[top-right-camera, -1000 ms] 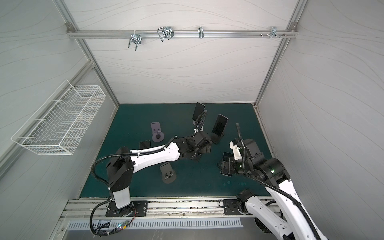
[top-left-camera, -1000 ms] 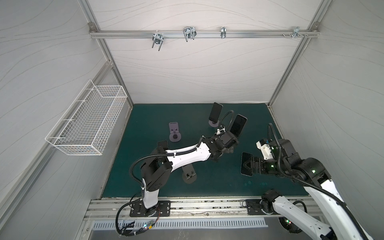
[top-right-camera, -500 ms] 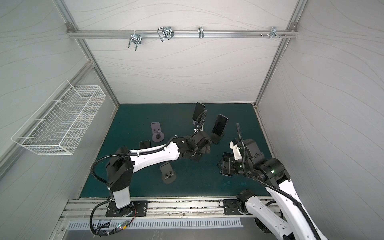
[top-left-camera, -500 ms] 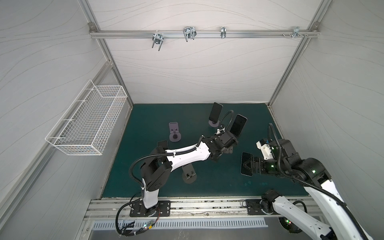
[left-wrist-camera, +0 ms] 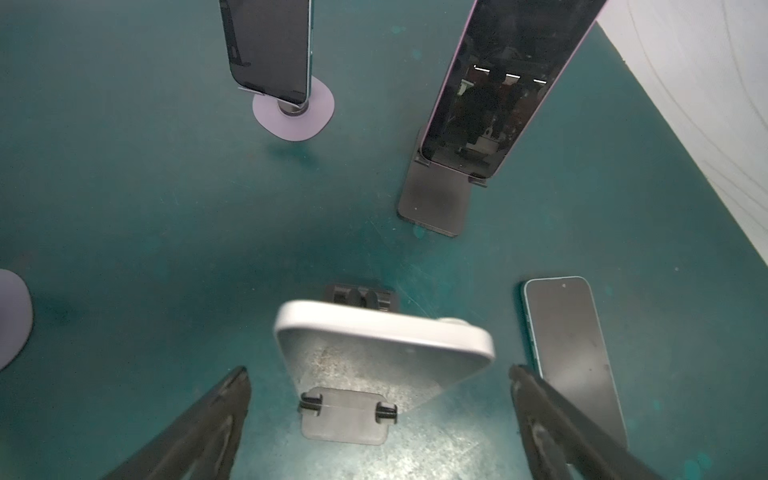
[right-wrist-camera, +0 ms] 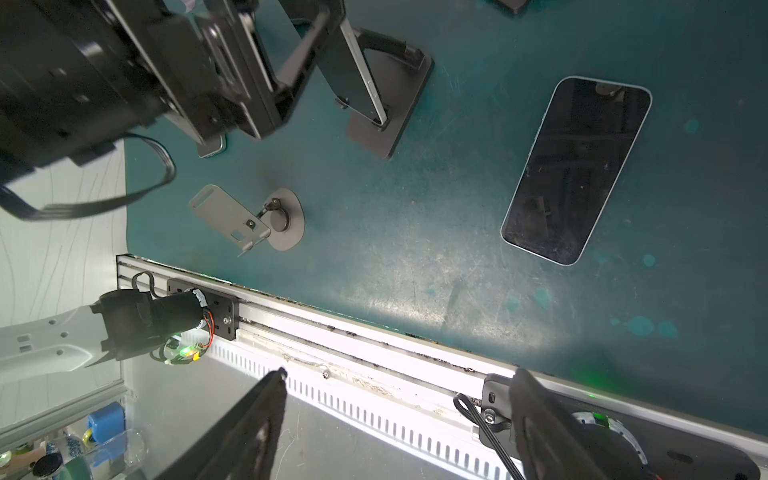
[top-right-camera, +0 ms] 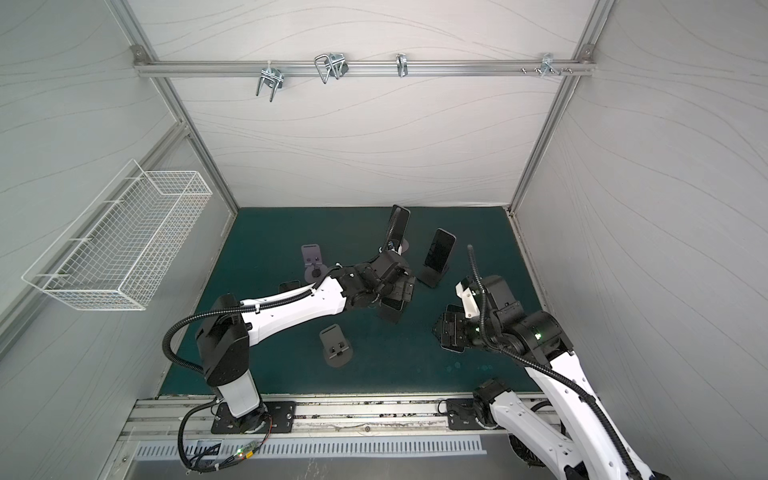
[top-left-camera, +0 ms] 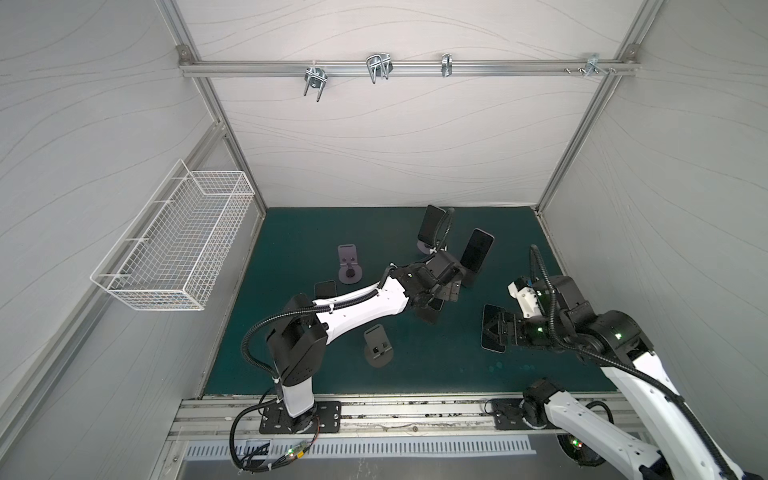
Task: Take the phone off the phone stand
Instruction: 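Close the left gripper on the white-framed phone and lift it off the stand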
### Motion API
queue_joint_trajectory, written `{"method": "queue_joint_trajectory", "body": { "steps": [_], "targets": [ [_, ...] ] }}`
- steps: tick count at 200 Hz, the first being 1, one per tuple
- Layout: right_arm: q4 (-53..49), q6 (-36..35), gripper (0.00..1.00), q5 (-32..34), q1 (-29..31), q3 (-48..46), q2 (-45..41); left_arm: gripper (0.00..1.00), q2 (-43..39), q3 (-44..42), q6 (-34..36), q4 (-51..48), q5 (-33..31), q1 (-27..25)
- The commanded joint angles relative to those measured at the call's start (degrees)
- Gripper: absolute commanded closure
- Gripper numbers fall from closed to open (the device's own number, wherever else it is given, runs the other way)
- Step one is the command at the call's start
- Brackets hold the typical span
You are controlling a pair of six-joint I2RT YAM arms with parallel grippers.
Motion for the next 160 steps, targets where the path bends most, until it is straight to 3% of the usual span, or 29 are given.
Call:
{"method": "queue_joint_trajectory", "body": {
  "steps": [1,98,160],
  "targets": [
    [0.53,1.03,0.15,-1.21,-0.28,-0.65,0.20,0.02,-0.79,0.66,3.05,-0.81,1.81,1.05],
    [1.83,3.63,0.16,-0.90,-0.26,-0.83,1.14,0.02,3.20,4.14,7.73,-1.51,5.64,2.38],
    [1.61,4.76,0.16,-0.37,-0.17,-0.88,0.75,0.04,5.53,5.94,6.33,-1.76,1.75,2.36]
  ]
}}
